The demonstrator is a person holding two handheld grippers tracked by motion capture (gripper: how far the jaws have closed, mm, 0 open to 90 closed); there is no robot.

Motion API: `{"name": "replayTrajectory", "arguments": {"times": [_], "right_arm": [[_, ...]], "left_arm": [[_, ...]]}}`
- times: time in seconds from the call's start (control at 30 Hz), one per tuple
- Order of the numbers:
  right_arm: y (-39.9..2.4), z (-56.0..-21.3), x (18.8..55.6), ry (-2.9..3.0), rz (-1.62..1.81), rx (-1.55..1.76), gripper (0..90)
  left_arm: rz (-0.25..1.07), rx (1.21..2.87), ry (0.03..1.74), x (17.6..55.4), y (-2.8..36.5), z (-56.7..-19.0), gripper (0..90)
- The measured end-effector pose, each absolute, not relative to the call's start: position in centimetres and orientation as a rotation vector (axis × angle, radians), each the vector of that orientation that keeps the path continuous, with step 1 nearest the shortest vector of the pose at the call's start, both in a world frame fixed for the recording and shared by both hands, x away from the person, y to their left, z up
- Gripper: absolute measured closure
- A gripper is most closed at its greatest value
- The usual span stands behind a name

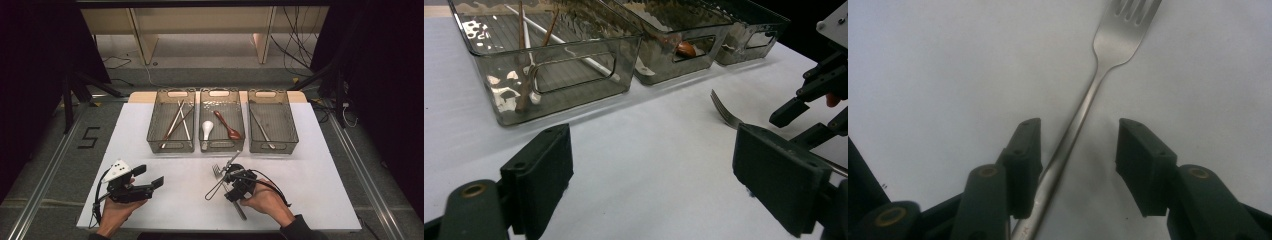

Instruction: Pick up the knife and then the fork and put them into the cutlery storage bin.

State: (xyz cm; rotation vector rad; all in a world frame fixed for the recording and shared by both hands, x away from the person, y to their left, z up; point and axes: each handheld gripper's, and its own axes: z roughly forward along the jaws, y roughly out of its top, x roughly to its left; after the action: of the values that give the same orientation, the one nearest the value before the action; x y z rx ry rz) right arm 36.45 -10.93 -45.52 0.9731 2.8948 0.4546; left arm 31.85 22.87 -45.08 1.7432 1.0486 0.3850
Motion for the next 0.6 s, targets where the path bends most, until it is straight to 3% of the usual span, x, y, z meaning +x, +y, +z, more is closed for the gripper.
{"name": "replayTrajectory", "arguments": {"times": [0.6], "right_arm": [[-11.13,-45.76,36.55,2.928,0.353,0.902,74.6]], "left_arm": [[0.386,1.750,1.046,31.80,22.83,-45.09,15.9]]}}
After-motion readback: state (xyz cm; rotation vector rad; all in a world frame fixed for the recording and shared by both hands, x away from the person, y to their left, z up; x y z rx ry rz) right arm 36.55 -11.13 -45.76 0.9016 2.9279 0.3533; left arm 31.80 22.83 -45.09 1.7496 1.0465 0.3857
